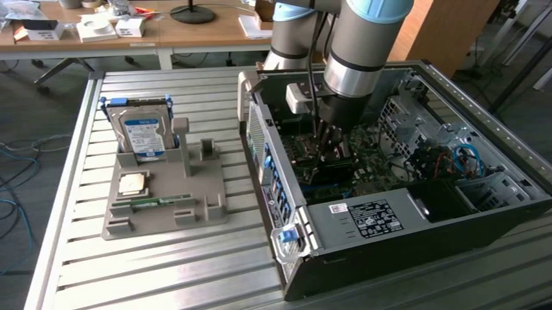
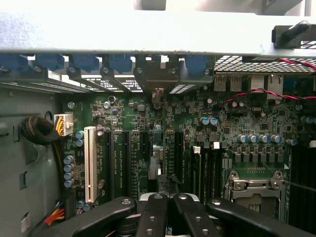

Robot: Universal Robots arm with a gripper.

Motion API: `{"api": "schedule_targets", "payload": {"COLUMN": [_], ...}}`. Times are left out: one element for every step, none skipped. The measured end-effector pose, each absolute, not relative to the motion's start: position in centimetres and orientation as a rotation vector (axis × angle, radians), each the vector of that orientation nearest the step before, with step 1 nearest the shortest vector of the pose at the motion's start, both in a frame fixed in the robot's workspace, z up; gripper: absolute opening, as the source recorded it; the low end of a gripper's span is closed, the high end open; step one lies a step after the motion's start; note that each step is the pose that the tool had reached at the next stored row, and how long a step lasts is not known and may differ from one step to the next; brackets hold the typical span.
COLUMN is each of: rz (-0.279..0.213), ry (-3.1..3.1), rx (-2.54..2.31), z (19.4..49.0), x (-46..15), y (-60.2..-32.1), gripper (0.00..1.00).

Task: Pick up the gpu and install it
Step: 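Press down on the gpu until it lock into place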

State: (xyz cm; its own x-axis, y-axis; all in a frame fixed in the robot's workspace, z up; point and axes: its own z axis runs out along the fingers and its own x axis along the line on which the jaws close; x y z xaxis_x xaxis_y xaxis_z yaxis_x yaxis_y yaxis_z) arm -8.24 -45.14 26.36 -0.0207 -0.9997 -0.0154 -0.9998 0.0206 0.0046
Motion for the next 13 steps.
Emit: {"api": "schedule_targets", "payload": {"rz": [0.022, 0.022, 0.022, 0.022, 0.022, 0.022, 0.022, 0.022, 0.022, 0.022, 0.022, 0.022, 0.022], "ry": [2.239, 2.239, 2.239, 2.239, 2.239, 2.239, 2.239, 2.239, 2.239, 2.238, 2.239, 2.239, 2.239], "rx": [-2.193, -2.193, -2.193, -2.193, -2.193, -2.193, -2.193, -2.193, -2.193, -2.193, -2.193, -2.193, -2.193], "z": [26.33, 26.3, 26.28, 26.28, 26.27, 26.25, 26.25, 26.25, 26.24, 26.2, 26.19, 26.19, 26.19], "x": [-8.24, -8.25, -8.25, -8.25, -8.25, -8.25, -8.25, -8.25, -8.25, -8.25, -8.25, -8.25, -8.25], "y": [-45.15, -45.16, -45.16, -45.16, -45.16, -45.16, -45.16, -45.16, -45.16, -45.16, -45.16, -45.16, -45.16], "gripper": [0.11, 0.11, 0.11, 0.11, 0.11, 0.11, 0.11, 0.11, 0.11, 0.11, 0.11, 0.11, 0.11]}}
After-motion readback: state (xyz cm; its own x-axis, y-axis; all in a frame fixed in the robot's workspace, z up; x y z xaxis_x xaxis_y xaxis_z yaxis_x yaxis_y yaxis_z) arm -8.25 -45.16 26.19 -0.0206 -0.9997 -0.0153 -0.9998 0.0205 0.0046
